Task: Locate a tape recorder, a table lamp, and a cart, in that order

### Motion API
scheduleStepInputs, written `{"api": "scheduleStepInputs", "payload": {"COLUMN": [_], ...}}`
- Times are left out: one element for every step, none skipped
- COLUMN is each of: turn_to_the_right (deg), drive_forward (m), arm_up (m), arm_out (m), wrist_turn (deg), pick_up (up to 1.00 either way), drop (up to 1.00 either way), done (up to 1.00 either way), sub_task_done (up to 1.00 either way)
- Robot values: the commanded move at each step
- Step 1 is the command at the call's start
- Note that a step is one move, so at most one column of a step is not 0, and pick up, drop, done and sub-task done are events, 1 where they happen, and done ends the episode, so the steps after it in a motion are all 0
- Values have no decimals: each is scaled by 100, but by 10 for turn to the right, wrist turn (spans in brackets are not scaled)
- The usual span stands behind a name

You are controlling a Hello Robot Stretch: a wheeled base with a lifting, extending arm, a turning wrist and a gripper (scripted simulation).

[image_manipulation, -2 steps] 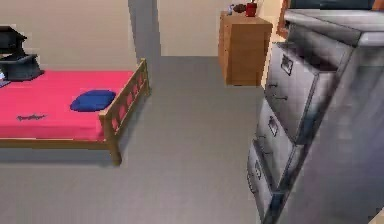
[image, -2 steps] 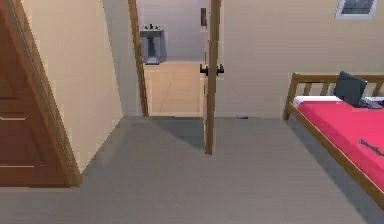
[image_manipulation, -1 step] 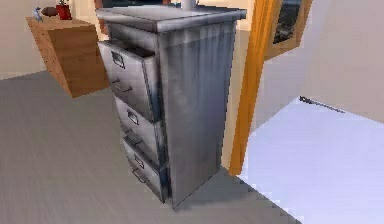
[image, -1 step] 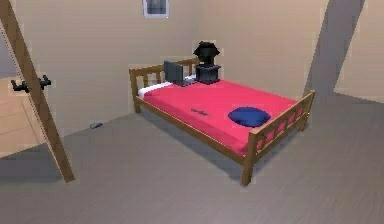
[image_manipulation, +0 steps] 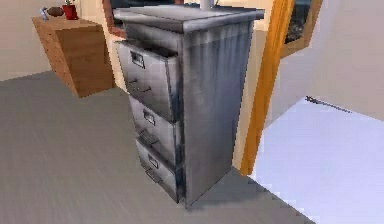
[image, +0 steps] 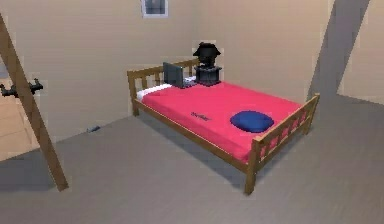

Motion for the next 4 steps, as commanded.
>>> {"api": "scheduleStepInputs", "payload": {"turn_to_the_right": [-450,-120,0,-30], "drive_forward": [0,0,100,0], "arm_up": [0,0,0,0], "arm_out": [0,0,0,0], "wrist_turn": [0,0,0,0], "pick_up": [0,0,0,0], "drop": [0,0,0,0], "done": [0,0,0,0], "sub_task_done": [0,0,0,0]}}
